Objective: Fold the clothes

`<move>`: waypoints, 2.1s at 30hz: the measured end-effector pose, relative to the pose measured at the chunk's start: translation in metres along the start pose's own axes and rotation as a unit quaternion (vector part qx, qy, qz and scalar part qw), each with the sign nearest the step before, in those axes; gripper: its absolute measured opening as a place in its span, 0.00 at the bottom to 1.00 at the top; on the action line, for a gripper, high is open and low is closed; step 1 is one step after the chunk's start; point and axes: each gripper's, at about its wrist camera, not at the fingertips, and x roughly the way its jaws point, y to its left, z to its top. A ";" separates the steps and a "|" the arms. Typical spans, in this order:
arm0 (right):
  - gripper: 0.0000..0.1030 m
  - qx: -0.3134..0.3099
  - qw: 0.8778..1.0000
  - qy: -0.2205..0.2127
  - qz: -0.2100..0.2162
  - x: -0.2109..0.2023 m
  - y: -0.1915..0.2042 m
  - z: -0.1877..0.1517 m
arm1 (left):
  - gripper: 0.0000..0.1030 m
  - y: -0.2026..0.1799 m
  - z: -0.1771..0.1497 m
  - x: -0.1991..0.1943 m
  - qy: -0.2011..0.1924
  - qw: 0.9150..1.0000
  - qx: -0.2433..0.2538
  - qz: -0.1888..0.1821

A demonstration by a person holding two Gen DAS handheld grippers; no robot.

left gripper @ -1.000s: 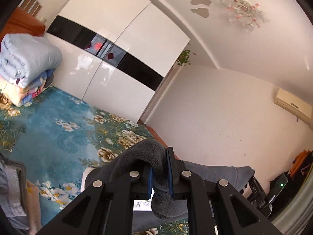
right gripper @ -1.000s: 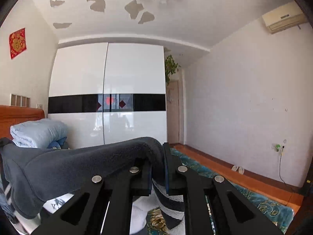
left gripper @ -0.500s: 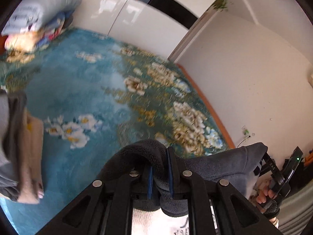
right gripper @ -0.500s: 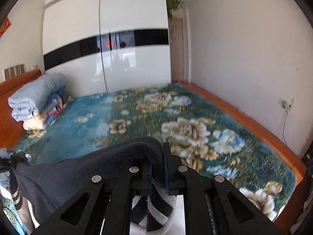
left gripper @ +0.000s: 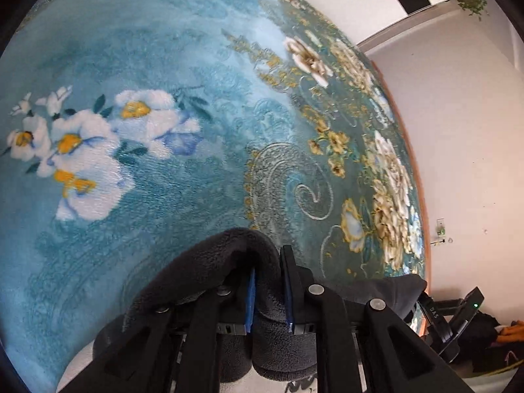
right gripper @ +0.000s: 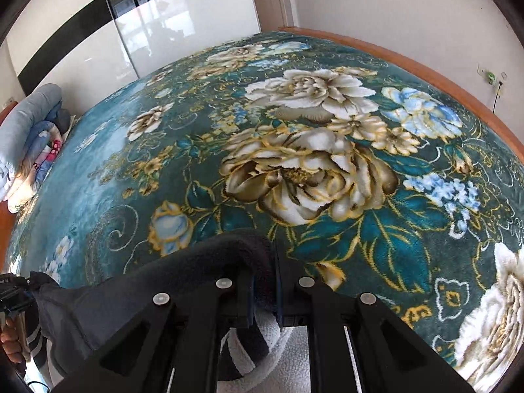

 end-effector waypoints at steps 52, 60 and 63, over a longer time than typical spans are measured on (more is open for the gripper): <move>0.41 -0.160 0.977 -0.102 0.095 -0.065 0.069 -0.017 | 0.58 -0.038 -0.044 -0.065 -0.100 0.981 0.150 -0.066; 0.49 -0.157 0.984 -0.079 0.006 -0.139 -0.036 -0.097 | 0.68 0.006 -0.147 -0.132 -0.192 0.958 0.212 0.014; 0.49 -0.109 0.993 -0.045 0.023 -0.144 -0.074 -0.130 | 0.68 0.032 -0.175 -0.137 -0.190 0.960 0.202 0.046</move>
